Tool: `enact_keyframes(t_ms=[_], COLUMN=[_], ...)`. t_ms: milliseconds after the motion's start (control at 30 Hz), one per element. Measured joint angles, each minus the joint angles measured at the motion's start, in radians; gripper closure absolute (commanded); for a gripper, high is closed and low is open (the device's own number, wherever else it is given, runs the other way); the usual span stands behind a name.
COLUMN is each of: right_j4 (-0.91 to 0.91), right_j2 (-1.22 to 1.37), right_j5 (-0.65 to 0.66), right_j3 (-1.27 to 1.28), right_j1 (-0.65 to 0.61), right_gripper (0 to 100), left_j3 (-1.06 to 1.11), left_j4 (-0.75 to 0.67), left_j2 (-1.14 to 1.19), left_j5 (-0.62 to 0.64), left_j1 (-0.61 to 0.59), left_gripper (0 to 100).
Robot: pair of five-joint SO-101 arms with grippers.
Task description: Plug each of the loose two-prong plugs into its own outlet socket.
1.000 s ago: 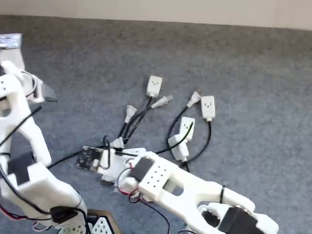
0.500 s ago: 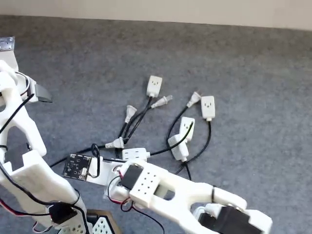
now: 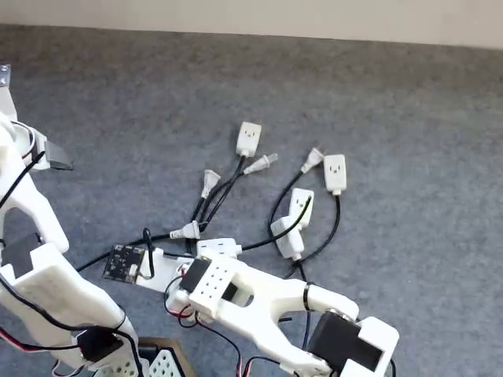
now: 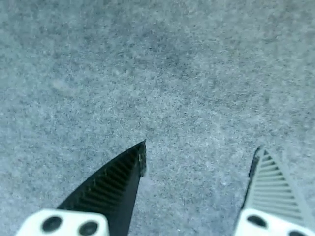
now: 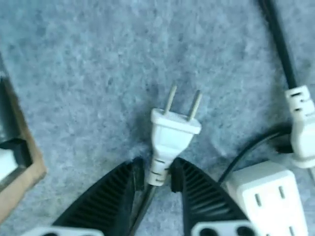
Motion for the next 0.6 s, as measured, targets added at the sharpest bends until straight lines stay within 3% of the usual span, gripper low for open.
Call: enact_keyframes(t_ms=[333,600], right_j4=[0.124,0.433], right_j2=[-0.028,-0.512], right_j5=[-0.002,0.014], right_j3=[-0.063,-0.061], right_j1=[0.029,0.141], right_gripper=[99.3,99.3], left_j3=[-0.052,-0.313], left_j4=[0.074,0.324], left_j2=[0.0,0.0], left_j5=[-0.005,-0.005], left_j1=[0.0,0.0], left_gripper=[66,66])
